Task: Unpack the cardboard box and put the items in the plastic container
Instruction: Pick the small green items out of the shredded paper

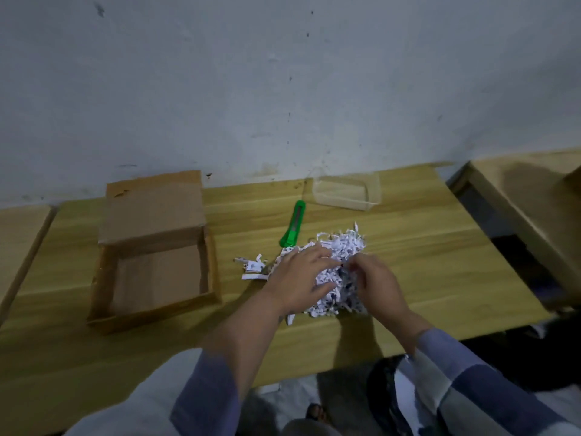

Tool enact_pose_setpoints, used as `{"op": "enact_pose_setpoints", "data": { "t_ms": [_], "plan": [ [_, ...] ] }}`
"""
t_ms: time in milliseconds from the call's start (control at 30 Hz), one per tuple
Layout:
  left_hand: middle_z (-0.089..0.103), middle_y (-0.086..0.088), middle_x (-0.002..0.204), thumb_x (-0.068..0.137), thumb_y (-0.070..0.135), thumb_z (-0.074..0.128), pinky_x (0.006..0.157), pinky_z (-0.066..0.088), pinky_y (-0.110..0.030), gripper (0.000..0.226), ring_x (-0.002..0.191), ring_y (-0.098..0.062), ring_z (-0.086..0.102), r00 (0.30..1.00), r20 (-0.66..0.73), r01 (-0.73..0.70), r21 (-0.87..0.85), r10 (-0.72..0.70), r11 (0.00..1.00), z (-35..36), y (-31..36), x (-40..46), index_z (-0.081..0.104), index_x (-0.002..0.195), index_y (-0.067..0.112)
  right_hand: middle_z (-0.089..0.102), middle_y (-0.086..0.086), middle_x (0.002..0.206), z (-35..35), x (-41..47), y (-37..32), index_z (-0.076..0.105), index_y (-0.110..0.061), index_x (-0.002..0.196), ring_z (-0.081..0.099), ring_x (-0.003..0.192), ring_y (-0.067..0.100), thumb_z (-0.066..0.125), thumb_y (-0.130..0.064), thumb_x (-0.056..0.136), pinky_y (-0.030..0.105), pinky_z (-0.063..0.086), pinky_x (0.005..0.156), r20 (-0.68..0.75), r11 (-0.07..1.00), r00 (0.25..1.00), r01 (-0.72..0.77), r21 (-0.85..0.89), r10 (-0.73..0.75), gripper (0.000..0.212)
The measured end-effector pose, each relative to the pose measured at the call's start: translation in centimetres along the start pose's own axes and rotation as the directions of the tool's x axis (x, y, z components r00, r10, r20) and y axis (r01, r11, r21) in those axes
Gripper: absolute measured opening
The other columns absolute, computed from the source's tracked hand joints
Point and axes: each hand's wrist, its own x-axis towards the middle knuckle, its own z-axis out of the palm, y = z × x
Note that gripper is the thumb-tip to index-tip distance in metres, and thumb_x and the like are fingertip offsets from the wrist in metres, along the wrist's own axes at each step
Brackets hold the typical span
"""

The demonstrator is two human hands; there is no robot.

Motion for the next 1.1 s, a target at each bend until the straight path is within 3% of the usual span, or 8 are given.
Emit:
{"op": "enact_pose_setpoints", "data": {
  "t_ms": [167,367,467,533,633,767,1000,1100],
  "plan": [
    [0.017,0.009,0.159,0.094,0.052,0.044,0.117,0.010,-0.046,0.058,0.147,-0.012,0.009,0.985,0.059,0.148,0.194,-0.162,0.970,1.4,0.1,0.4,0.026,0.147,0.038,0.064,0.002,0.097,1.0,1.0,2.5,0.069,-0.018,0.093,0.059,0.090,0.027,0.059,-0.019,0.085,0.037,0.050,0.076,0.108,0.998,0.994,0.029,-0.056,-0.023,0.014],
    [0.013,0.006,0.160,0.089,0.057,0.051,0.118,0.014,-0.045,0.073,0.147,-0.014,0.012,0.956,0.056,0.277,0.145,-0.287,0.950,1.5,-1.3,-0.8,0.014,0.150,0.040,0.057,-0.001,0.116,-0.6,2.1,4.1,0.067,-0.026,0.106,0.051,0.109,0.024,0.058,-0.028,0.087,0.035,0.037,0.090,0.164,0.980,0.982,-0.067,-0.190,0.098,0.021],
    [0.014,0.003,0.160,0.089,0.051,0.056,0.117,0.021,-0.039,0.075,0.147,-0.016,0.013,0.952,0.060,0.296,0.065,-0.300,0.953,1.7,-1.0,-0.9,0.015,0.150,0.038,0.058,-0.002,0.109,-1.0,2.6,3.3,0.070,-0.029,0.097,0.049,0.106,0.024,0.064,-0.022,0.081,0.034,0.031,0.083,0.106,0.972,0.989,0.118,-0.202,-0.098,0.018],
    [0.013,0.003,0.160,0.090,0.049,0.057,0.115,0.022,-0.036,0.075,0.146,-0.017,0.013,0.946,0.050,0.317,0.040,-0.319,0.947,2.0,-0.7,-0.8,0.015,0.151,0.037,0.062,-0.005,0.105,-0.9,3.2,2.4,0.069,-0.030,0.099,0.053,0.103,0.020,0.060,-0.027,0.085,0.031,0.027,0.082,0.205,0.949,0.960,0.235,-0.213,-0.192,0.017],
    [0.013,0.004,0.160,0.090,0.050,0.056,0.114,0.025,-0.036,0.074,0.146,-0.017,0.013,0.939,0.039,0.339,0.051,-0.341,0.939,2.3,-0.3,-0.9,0.013,0.150,0.039,0.064,-0.002,0.108,-0.4,3.6,1.5,0.061,-0.024,0.111,0.059,0.099,0.020,0.050,-0.042,0.090,0.032,0.041,0.084,0.317,0.964,0.948,0.062,-0.260,0.024,0.029],
    [0.012,0.002,0.160,0.091,0.048,0.055,0.114,0.025,-0.034,0.074,0.146,-0.017,0.012,0.935,0.038,0.351,0.046,-0.353,0.935,2.2,0.1,-1.0,0.012,0.151,0.038,0.059,0.006,0.113,-0.5,4.0,1.7,0.050,-0.019,0.117,0.061,0.099,0.025,0.060,-0.056,0.080,0.034,0.050,0.081,0.342,0.938,0.886,-0.232,-0.259,0.313,0.053],
    [0.009,0.003,0.160,0.091,0.050,0.054,0.114,0.024,-0.034,0.075,0.147,-0.016,0.010,0.924,0.059,0.376,0.028,-0.377,0.926,2.3,0.8,-0.8,0.011,0.151,0.038,0.039,0.008,0.124,-0.7,3.4,1.4,0.041,-0.023,0.120,0.054,0.096,0.025,0.081,-0.019,0.069,0.021,0.046,0.065,0.373,0.893,0.859,-0.427,0.141,0.351,0.065],
    [0.009,0.004,0.161,0.088,0.059,0.053,0.118,0.013,-0.043,0.077,0.147,-0.016,0.009,0.910,0.100,0.399,0.060,-0.403,0.915,1.9,0.9,-0.6,0.012,0.151,0.040,0.047,0.004,0.116,-1.8,3.3,1.7,0.042,-0.025,0.122,0.060,0.095,0.023,0.084,-0.015,0.065,0.027,0.053,0.068,0.374,0.849,0.875,-0.429,0.309,0.306,0.071]
  ]
}}
